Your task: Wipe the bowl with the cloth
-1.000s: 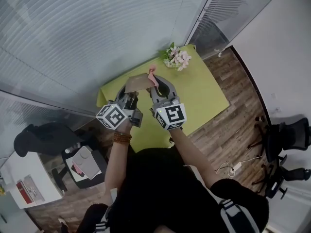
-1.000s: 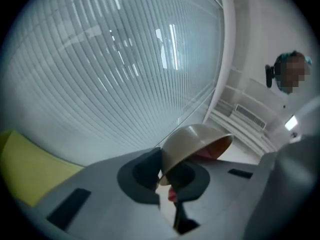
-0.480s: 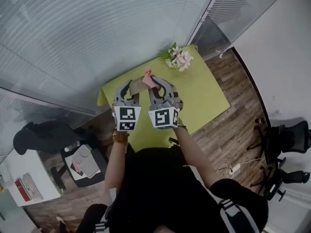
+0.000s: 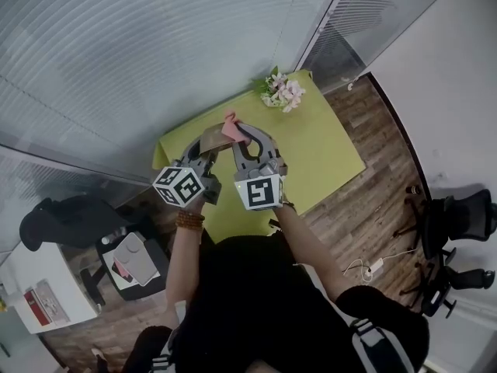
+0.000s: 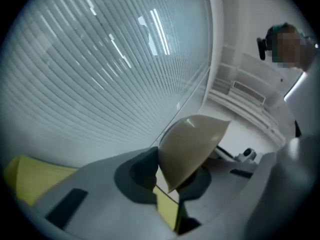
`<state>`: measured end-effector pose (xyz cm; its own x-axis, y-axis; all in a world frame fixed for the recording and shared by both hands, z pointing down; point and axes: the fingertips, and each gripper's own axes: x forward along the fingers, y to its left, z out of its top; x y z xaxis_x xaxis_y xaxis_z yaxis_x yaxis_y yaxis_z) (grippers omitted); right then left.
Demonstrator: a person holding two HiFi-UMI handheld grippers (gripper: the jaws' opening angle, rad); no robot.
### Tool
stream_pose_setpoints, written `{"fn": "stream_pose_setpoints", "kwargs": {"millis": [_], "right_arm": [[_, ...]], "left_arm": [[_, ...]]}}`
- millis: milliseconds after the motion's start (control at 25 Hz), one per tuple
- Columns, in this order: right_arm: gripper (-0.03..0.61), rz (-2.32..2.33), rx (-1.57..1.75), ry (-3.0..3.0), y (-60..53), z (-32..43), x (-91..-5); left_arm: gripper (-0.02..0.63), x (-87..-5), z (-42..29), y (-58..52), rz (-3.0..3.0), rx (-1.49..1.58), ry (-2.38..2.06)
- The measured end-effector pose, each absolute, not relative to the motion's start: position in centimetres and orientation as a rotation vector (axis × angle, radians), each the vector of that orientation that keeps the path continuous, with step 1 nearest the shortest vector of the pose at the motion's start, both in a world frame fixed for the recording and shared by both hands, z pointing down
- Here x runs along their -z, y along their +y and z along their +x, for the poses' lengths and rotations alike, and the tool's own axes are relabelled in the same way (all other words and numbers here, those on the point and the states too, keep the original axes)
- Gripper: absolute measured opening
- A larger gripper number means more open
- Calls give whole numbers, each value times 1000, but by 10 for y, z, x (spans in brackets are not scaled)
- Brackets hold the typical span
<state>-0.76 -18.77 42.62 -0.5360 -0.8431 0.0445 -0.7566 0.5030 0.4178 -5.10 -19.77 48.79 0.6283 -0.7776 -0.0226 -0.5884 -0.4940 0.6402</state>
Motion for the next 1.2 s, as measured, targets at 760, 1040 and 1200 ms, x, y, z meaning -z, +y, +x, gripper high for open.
{"fn": "stream_pose_setpoints", "kwargs": {"millis": [760, 1040, 1200], "right_arm": [[18, 1291, 727, -2209, -201, -3, -447], [17, 1302, 712, -2204, -201, -2, -446], [20, 1345, 593, -2317, -199, -3, -444]], "left_arm": [[102, -486, -70, -206, 2470, -259, -1712], [18, -490, -61, -206, 2349, -56, -1579], [23, -491, -64, -207, 2268, 178, -1420]]}}
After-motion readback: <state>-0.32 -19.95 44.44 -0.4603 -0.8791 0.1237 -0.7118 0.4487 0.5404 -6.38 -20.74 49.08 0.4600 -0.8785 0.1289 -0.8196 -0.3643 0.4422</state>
